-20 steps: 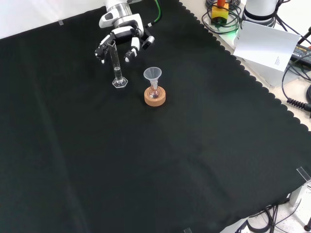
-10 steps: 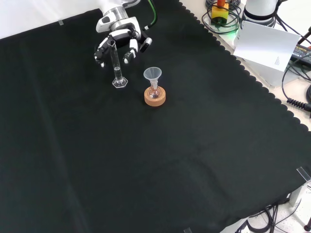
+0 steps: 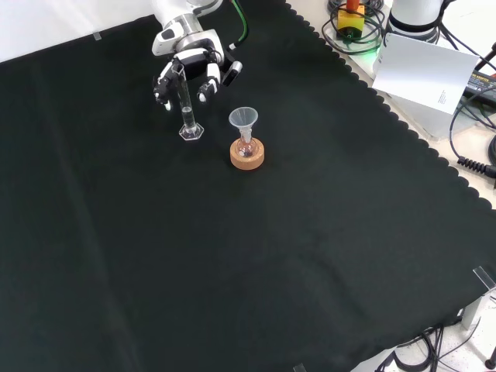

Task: Pick up the graduated cylinder.

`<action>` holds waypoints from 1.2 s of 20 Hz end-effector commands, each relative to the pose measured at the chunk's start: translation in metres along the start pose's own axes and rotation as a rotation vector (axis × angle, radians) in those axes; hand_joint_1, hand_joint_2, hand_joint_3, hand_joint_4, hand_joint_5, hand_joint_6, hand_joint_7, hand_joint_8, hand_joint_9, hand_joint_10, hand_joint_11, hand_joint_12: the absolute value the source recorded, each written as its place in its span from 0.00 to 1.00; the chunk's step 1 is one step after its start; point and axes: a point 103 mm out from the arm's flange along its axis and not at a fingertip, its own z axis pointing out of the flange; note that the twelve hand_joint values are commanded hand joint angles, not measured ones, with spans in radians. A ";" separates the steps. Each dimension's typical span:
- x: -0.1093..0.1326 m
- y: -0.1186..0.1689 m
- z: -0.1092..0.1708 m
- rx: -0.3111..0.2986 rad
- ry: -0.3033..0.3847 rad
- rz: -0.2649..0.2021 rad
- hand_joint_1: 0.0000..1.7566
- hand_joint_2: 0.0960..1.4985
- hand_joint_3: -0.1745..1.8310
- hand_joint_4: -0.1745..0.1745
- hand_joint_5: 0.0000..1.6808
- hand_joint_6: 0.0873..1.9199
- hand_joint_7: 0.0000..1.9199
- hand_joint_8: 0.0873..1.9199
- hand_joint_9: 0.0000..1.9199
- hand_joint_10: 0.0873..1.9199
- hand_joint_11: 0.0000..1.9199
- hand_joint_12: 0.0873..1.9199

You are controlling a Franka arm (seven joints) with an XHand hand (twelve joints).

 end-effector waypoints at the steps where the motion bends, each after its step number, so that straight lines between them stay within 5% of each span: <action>1: -0.003 -0.001 0.003 -0.006 0.008 0.009 0.61 0.38 0.41 0.42 0.42 0.05 0.32 0.27 0.46 0.16 0.35 0.55; 24: -0.004 0.003 0.004 -0.007 0.035 -0.001 0.63 0.39 0.41 0.45 0.36 0.22 0.35 0.26 0.50 0.10 0.38 0.54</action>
